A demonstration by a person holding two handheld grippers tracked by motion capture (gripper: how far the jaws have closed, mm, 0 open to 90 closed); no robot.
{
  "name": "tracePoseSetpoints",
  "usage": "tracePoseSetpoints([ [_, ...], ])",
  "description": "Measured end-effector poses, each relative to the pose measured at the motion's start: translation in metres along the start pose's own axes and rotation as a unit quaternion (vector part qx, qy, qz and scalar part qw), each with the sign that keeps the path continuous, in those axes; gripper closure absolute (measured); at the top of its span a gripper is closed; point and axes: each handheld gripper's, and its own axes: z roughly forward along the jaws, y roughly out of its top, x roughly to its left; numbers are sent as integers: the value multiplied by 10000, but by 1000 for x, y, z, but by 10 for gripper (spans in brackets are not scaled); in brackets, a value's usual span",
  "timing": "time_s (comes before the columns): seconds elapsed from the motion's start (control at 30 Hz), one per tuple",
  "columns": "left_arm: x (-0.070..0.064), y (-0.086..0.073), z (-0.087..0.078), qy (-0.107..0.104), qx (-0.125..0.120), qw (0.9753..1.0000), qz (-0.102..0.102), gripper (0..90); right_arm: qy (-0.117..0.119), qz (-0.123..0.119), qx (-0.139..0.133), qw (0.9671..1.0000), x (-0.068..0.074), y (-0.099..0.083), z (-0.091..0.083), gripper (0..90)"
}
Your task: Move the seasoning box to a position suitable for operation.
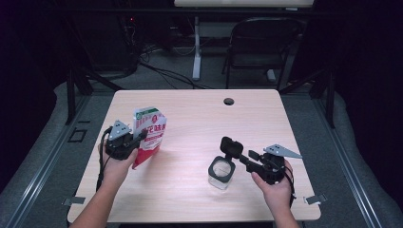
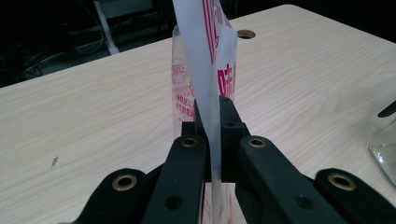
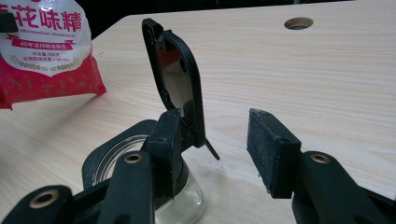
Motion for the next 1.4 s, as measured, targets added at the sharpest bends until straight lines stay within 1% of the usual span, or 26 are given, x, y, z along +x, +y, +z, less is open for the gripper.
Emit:
tracePoseSetpoints([
  [0.13, -4, 2, 1, -68, -29, 10000, 30, 900, 24, 32, -30, 10000, 0, 0, 0, 548],
  [0.3, -12, 6, 2, -210, -81, 9997, 82, 900, 26, 17, -13, 10000, 0, 0, 0, 548],
  [0.5, -28, 9, 10, -434, -71, 9988, 193, 900, 29, 46, -33, 10000, 0, 0, 0, 548],
  [0.6, -37, 11, 14, -579, -72, 9980, 230, 900, 11, 38, -16, 10000, -1, 0, -1, 548],
  [0.8, -57, 16, 23, -881, -101, 9956, 315, 900, 19, 50, -17, 10000, -1, 0, -2, 548],
  [0.93, -74, 20, 29, -1080, -112, 9930, 458, 900, 23, 47, -18, 10000, -1, 1, -2, 548],
  [1.1, -91, 21, 35, -1294, -93, 9897, 599, 900, 27, 53, -31, 10000, -1, 1, -2, 548],
  [1.27, -101, 19, 38, -1436, -22, 9873, 678, 900, 14, 55, -30, 10000, -2, 1, -2, 548],
  [1.33, -102, 18, 38, -1456, -41, 9869, 688, 900, 29, 62, -48, 10000, -1, 1, -2, 549],
  [1.4, -101, 17, 37, -1448, -51, 9871, 677, 900, 31, 68, -48, 10000, -2, 1, -2, 548],
])
